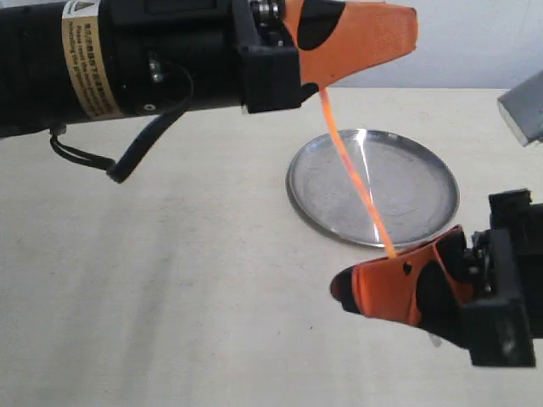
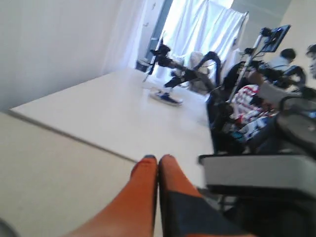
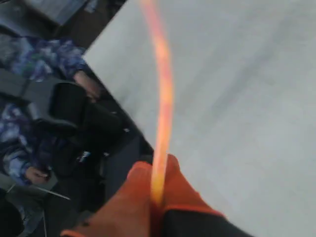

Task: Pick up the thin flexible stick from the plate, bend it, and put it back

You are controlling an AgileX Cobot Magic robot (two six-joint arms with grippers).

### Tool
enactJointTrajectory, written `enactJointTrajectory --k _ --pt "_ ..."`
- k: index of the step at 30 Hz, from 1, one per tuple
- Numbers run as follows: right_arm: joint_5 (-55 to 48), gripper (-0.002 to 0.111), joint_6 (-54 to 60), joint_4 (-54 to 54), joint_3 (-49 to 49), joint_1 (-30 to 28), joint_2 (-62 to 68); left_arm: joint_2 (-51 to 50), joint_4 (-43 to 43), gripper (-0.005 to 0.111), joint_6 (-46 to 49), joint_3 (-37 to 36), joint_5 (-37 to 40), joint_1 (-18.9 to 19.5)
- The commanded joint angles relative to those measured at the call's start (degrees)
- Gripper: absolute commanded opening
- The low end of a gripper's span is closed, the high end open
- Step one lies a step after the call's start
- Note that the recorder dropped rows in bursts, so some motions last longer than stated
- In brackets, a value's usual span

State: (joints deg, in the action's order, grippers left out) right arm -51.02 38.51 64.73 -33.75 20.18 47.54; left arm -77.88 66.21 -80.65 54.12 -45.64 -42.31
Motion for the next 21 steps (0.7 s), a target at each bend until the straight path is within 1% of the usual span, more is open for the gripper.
enactJointTrajectory --k 1,2,3,4,5,6,8,10,11,13,14,15,18,20,21 --pt "5.23 -0.001 17.6 17.7 -0.18 -0.11 -2.49 -1.75 19.49 0.0 -10.13 0.01 8.96 -0.12" --pt "10.21 -0.001 17.14 15.74 -0.18 -0.11 -4.4 -1.75 23.56 0.0 -13.64 0.01 8.55 -0.12" --pt "13.83 -0.001 14.52 12.21 -0.18 -0.11 -5.78 -1.62 24.24 0.0 -15.72 0.01 6.56 -0.12" --pt "16.92 -0.001 8.79 6.14 -0.18 -0.11 -7.19 -1.25 22.66 0.0 -16.69 0.01 3.34 -0.12" --pt "17.7 -0.001 3.4 0.09 -0.18 -0.11 -7.85 -0.7 19.69 0.0 -16.57 0.01 0.27 -0.12" --pt "16.68 -0.001 -4.16 -8.7 -0.18 -0.11 -7.88 -0.16 14.91 0.0 -15.53 0.01 -2.2 -0.12" --pt "12.9 -0.001 -14.54 -19.74 -0.18 -0.11 -6.85 1.07 5.96 0.0 -11.22 0.01 -4.26 -0.12" --pt "9.75 -0.001 -15.93 -19.93 -0.18 -0.11 -4.46 1.6 -0.66 0.0 -5.13 0.01 -4.29 -0.12" --pt "8.89 -0.001 -15.6 -18.91 -0.18 -0.11 -3.49 1.6 -1.59 0.0 -3.01 0.01 -4.15 -0.12" --pt "6.86 -0.001 -11.39 -15.32 -0.18 -0.11 -0.97 1.6 -0.64 0.0 0.67 0.01 -0.65 -0.12" --pt "7.1 -0.001 -11.27 -15.23 -0.18 -0.11 -0.93 1.6 -0.17 0.0 0.81 0.01 0.36 -0.12" --pt "8.16 -0.001 -11.27 -16.37 -0.18 -0.11 -0.93 1.6 0.91 0.0 1.26 0.01 3.02 -0.12" --pt "9.38 -0.001 -11.27 -17.32 -0.18 -0.11 -0.93 1.6 1.89 0.0 1.26 0.01 4.7 -0.12" --pt "9.93 -0.001 -11.27 -18.01 -0.18 -0.11 -0.93 1.6 3.46 0.006 1.39 0.01 4.48 -0.12" --pt "10.91 -0.001 -11.42 -19.07 -0.18 -0.11 -0.93 1.6 4.33 0.016 1.39 0.01 4.48 -0.12"
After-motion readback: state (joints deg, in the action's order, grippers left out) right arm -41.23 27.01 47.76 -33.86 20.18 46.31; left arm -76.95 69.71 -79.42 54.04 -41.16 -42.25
